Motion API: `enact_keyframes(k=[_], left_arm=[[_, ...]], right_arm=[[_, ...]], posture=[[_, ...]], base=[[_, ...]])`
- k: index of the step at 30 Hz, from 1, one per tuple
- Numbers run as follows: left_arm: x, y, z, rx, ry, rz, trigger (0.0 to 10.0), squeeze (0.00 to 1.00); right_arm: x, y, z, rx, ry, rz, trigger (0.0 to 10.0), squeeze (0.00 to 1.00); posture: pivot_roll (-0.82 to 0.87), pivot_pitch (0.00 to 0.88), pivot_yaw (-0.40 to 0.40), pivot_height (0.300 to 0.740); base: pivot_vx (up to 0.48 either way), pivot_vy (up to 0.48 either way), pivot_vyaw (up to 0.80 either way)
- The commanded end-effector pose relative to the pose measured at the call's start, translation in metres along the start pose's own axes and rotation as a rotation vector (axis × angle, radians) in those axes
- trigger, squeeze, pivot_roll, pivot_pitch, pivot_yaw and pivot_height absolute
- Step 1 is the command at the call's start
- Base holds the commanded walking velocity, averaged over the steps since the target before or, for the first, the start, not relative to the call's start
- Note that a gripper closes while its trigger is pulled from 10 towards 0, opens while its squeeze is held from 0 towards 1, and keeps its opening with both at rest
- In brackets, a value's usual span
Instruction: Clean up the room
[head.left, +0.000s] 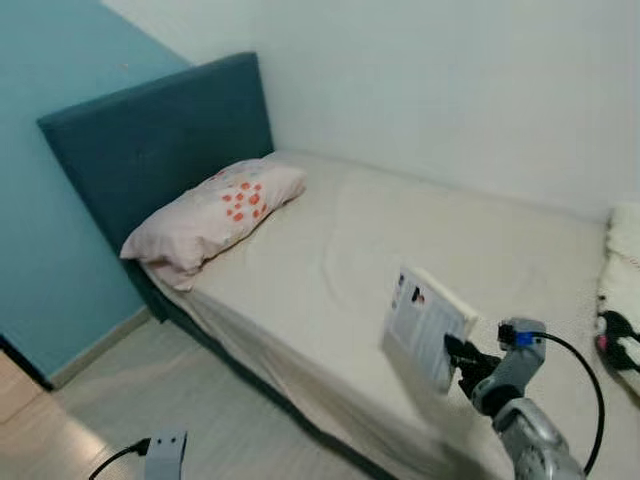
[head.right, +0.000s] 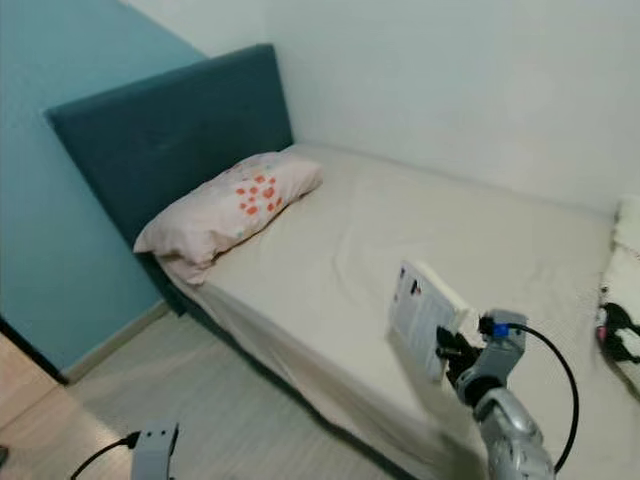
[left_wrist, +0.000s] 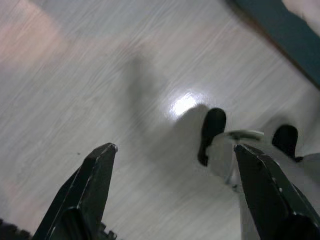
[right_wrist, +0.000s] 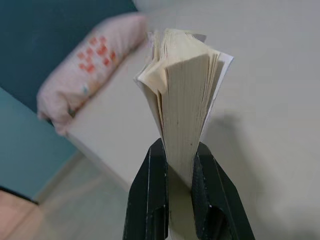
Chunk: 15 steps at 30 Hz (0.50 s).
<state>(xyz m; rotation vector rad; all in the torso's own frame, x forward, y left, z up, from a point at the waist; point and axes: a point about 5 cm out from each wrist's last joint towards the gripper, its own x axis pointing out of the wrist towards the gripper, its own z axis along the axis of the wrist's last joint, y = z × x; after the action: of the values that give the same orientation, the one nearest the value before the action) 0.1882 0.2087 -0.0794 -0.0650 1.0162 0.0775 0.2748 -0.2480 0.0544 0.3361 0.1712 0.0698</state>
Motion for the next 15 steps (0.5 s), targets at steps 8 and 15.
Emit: enact_keyframes(k=[8, 15], left_arm=[[-0.0007, 0.004, -0.0006, 0.016, 0.001, 0.005, 10.0, 0.0], [-0.0005, 0.003, 0.0008, 0.005, -0.004, -0.007, 10.0, 0.0]], right_arm=[[0.0066, 0.0175, 0.0147, -0.003, -0.075, 0.094, 10.0, 0.0], [0.0079, 0.0158, 0.0142, -0.016, -0.057, 0.079, 10.0, 0.0]], posture=[[-0.06, 0.0, 0.065, 0.74], [-0.07, 0.0, 0.067, 0.74]], base=[[0.0, 0.0, 0.72], [0.114, 0.0, 0.72]])
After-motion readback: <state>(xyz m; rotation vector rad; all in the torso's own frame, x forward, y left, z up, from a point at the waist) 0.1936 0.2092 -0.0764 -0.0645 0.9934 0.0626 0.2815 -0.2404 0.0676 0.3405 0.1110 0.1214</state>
